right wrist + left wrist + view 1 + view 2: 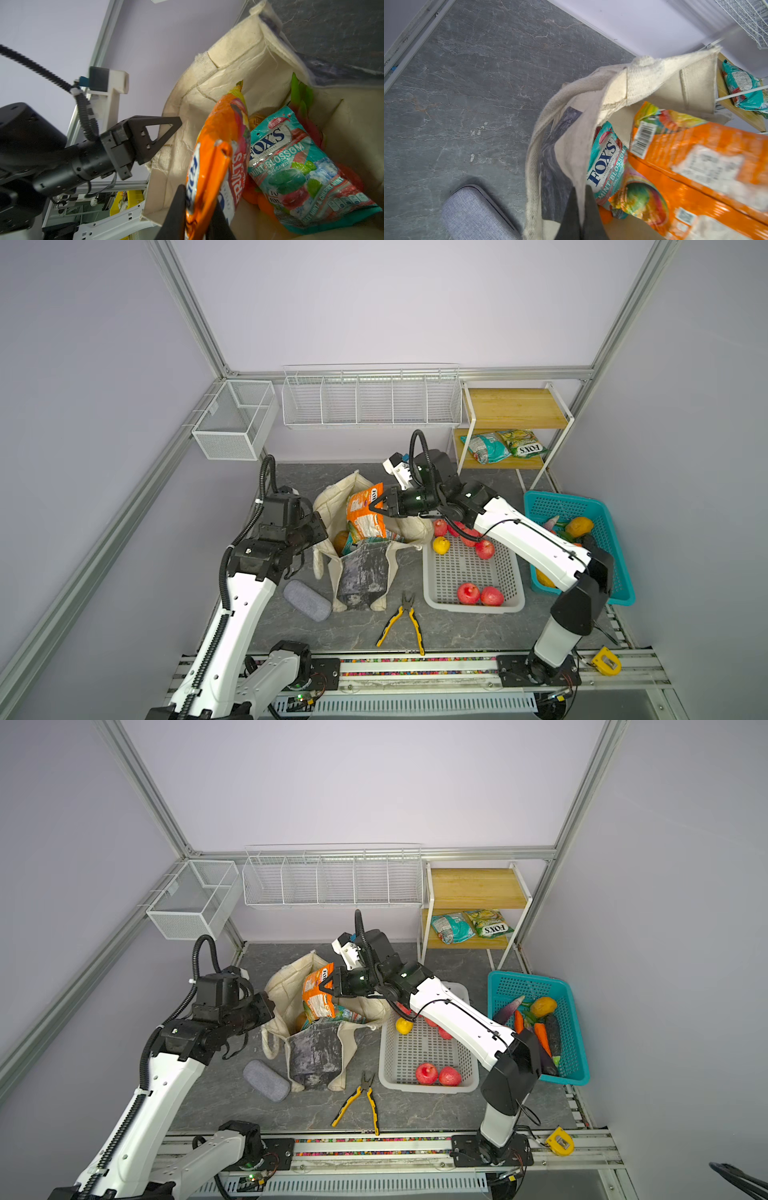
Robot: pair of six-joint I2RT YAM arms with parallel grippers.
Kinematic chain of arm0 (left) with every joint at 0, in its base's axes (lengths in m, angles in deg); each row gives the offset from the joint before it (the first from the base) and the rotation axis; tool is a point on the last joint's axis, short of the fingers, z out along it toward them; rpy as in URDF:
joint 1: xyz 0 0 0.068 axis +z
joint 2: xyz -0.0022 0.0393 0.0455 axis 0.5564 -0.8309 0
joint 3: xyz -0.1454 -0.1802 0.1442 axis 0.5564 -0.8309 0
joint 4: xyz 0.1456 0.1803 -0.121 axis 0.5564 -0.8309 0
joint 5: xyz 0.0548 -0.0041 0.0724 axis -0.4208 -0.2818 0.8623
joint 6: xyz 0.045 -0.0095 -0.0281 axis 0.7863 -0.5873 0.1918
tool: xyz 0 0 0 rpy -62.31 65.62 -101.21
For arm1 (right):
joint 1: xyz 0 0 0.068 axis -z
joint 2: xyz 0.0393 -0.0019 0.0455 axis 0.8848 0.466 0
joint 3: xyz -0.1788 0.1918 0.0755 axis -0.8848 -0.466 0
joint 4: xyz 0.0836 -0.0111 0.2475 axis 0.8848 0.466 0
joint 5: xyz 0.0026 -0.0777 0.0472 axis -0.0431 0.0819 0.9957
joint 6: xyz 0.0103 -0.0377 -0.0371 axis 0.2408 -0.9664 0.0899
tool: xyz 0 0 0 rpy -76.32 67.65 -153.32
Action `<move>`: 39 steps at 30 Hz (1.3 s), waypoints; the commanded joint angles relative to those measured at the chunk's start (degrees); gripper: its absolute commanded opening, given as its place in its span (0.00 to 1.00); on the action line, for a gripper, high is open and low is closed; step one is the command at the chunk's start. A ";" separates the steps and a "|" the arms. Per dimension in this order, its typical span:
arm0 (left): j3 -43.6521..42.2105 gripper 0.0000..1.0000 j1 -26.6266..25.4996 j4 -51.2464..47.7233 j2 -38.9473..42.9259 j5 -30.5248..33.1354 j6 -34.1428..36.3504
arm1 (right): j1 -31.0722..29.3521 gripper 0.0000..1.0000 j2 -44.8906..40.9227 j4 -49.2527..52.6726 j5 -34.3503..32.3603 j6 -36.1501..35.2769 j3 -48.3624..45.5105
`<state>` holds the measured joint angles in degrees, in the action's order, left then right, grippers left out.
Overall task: Place the food into the grocery bag and tie it
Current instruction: 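Lift the orange candy bag off the shelf and carry it over the tote, then lower the orange candy bag into the tote and open the right gripper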
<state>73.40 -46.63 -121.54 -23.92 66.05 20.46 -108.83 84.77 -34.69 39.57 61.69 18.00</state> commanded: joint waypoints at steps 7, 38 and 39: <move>1.47 0.00 -0.27 0.35 0.08 0.64 -0.74 | -2.59 0.07 8.36 -6.17 2.41 -0.54 3.85; 2.09 0.00 -0.26 0.38 0.07 0.64 -0.21 | -2.71 0.82 -2.78 22.62 -27.95 -20.04 9.33; 2.08 0.00 -0.23 0.29 0.03 0.69 -0.15 | -1.68 0.83 -4.24 22.81 -28.75 -19.21 7.04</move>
<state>73.47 -46.63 -121.17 -24.42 66.25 20.48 -112.57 85.12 -15.85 16.54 42.70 28.01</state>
